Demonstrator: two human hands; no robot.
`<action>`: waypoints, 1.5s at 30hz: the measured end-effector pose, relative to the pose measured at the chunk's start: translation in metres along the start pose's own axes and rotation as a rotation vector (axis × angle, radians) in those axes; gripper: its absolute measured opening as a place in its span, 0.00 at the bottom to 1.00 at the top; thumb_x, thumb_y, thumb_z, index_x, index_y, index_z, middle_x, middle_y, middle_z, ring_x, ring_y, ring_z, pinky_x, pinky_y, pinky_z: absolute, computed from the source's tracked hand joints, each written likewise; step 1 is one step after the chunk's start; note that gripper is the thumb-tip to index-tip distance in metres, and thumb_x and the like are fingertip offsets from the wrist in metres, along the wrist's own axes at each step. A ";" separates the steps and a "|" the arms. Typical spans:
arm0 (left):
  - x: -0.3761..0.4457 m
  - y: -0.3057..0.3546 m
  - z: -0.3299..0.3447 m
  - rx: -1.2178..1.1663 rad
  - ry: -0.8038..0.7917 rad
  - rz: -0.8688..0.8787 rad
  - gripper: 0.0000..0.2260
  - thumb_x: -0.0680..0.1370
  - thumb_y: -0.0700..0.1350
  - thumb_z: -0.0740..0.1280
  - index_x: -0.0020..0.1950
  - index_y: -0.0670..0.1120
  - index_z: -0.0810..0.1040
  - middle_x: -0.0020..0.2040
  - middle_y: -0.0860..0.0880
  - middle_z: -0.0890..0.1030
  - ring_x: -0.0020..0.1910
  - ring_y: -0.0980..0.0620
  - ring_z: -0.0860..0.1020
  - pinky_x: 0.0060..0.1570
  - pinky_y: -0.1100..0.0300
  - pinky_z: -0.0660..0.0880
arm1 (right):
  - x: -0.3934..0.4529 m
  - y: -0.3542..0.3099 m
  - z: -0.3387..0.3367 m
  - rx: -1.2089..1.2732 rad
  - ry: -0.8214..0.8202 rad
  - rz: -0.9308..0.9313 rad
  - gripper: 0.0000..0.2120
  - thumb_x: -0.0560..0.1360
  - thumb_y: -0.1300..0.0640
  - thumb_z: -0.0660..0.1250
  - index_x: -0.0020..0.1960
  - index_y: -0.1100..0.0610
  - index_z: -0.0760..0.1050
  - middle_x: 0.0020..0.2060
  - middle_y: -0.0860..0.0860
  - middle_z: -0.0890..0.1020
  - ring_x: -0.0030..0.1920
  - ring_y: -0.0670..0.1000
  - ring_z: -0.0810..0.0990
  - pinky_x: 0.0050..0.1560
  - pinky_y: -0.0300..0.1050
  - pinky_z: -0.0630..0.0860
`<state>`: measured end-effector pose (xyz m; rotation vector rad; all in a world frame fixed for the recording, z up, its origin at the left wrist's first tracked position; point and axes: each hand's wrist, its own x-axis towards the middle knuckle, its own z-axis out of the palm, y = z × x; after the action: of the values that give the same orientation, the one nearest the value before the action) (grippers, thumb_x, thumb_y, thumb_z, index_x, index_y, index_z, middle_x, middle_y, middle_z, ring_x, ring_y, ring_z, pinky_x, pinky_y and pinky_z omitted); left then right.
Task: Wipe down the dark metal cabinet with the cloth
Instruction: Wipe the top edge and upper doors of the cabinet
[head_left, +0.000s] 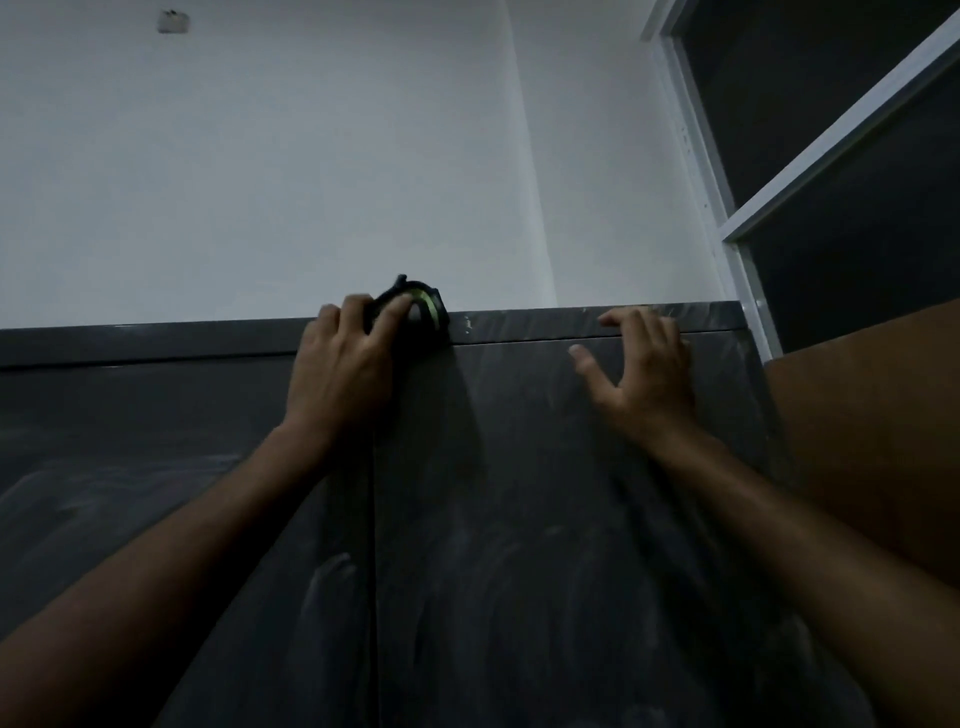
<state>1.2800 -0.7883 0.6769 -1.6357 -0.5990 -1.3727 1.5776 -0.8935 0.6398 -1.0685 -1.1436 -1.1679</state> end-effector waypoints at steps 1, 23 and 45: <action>0.009 0.010 0.002 -0.001 -0.008 -0.017 0.24 0.80 0.40 0.66 0.77 0.44 0.73 0.63 0.34 0.76 0.53 0.31 0.75 0.52 0.39 0.73 | 0.000 0.012 -0.004 -0.008 0.009 0.065 0.20 0.79 0.41 0.65 0.63 0.55 0.73 0.58 0.53 0.77 0.60 0.56 0.72 0.60 0.55 0.71; -0.012 0.023 0.016 -0.104 -0.089 0.471 0.23 0.84 0.54 0.58 0.75 0.44 0.77 0.64 0.37 0.77 0.53 0.38 0.75 0.52 0.42 0.78 | -0.024 0.124 -0.041 0.114 -0.011 0.434 0.19 0.85 0.49 0.54 0.68 0.60 0.70 0.69 0.57 0.70 0.65 0.58 0.72 0.60 0.55 0.74; 0.025 0.139 0.056 -0.201 -0.098 0.457 0.22 0.83 0.52 0.64 0.77 0.51 0.73 0.68 0.41 0.74 0.57 0.40 0.74 0.56 0.46 0.74 | -0.025 0.150 -0.043 0.233 0.002 0.382 0.18 0.86 0.52 0.57 0.73 0.59 0.70 0.71 0.56 0.71 0.67 0.55 0.71 0.61 0.44 0.68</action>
<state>1.4288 -0.8127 0.6566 -1.8665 -0.1244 -1.0435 1.7296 -0.9183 0.6056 -1.0472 -0.9914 -0.7183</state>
